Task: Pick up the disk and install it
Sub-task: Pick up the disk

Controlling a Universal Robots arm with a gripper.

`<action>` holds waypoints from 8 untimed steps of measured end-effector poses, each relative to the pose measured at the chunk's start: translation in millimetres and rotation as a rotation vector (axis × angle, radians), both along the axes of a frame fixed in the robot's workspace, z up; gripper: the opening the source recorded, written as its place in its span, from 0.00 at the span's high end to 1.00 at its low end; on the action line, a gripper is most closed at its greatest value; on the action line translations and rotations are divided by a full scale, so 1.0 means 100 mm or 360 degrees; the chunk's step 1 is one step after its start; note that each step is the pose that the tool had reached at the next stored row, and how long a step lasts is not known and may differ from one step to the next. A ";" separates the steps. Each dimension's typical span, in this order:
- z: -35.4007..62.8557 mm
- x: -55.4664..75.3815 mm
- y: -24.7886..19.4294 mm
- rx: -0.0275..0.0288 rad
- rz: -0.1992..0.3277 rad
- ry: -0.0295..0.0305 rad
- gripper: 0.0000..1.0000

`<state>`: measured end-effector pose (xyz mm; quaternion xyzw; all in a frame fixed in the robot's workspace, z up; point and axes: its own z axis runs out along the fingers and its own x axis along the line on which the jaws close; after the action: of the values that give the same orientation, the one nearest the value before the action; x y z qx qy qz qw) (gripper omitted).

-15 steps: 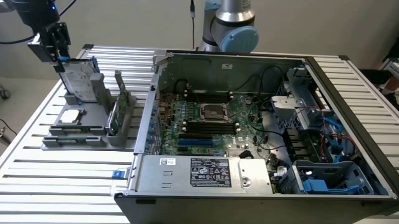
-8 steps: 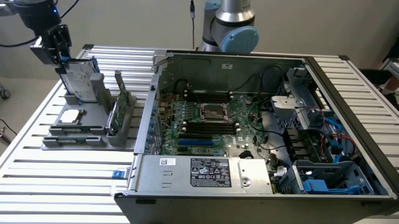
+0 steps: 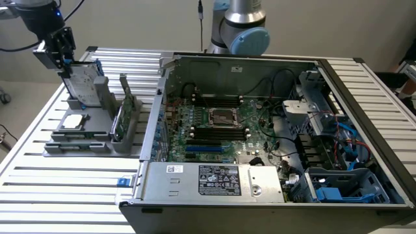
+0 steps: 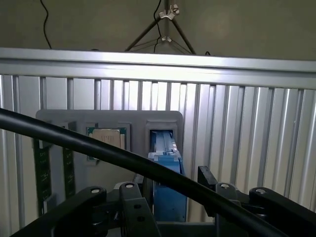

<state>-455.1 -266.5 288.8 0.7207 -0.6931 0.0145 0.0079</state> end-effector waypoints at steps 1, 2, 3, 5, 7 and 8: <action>-0.001 0.00 0.000 0.00062 -0.0002 0.00042 0.46; -0.002 0.00 -0.001 0.00133 -0.0002 0.00088 0.46; -0.002 0.00 -0.001 0.00206 -0.0003 0.00137 0.46; -0.002 0.00 -0.004 0.00325 -0.0004 0.00204 0.46; -0.003 0.00 -0.008 0.00414 -0.0004 0.00225 0.46; -0.002 0.00 -0.012 0.00436 -0.0004 0.00231 0.46</action>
<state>-455.2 -267.7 288.6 0.7198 -0.6941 -0.0002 0.0031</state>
